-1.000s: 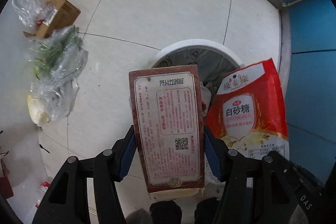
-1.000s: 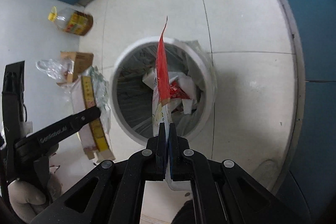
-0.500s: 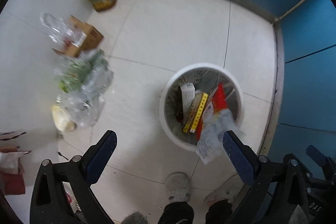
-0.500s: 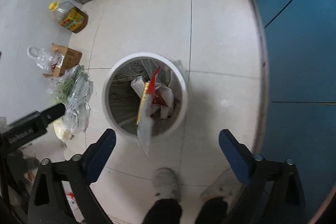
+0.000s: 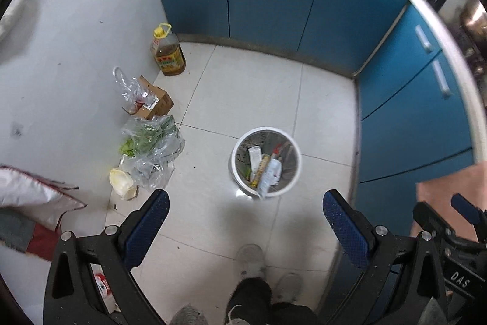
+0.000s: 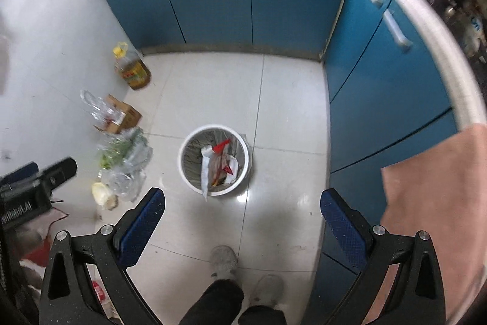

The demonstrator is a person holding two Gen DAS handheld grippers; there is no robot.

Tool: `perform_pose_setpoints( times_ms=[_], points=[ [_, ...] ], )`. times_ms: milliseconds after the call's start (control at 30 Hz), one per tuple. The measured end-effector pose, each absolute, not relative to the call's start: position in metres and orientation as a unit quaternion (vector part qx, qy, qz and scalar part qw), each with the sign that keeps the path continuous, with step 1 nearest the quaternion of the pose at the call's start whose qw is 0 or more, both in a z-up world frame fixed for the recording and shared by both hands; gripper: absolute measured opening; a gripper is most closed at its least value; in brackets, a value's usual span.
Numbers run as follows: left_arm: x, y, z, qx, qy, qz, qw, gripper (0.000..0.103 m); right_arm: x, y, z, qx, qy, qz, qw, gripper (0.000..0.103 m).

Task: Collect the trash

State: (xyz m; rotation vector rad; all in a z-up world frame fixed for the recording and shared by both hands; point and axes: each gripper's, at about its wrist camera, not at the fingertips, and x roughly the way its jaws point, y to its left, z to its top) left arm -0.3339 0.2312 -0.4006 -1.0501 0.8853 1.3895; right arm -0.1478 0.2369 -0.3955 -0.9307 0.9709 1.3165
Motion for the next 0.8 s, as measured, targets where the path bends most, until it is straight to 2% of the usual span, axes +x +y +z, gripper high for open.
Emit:
perform_pose_setpoints(
  times_ms=[133, 333, 800],
  points=[
    [-0.316, 0.185, -0.341, -0.437, 0.358, 0.596, 0.571, 0.103, -0.145, 0.200, -0.326, -0.389, 0.396, 0.593, 0.584, 0.103],
    [-0.301, 0.127, -0.280, -0.429, 0.322, 0.611, 0.582, 0.103, -0.133, 0.135, -0.231, -0.370, 0.364, 0.635, 0.572, 0.103],
    [-0.306, 0.054, -0.175, -0.430, 0.269, 0.602, 0.616, 0.103, -0.115, 0.047, -0.103, -0.306, 0.377, 0.693, 0.532, 0.103]
  ],
)
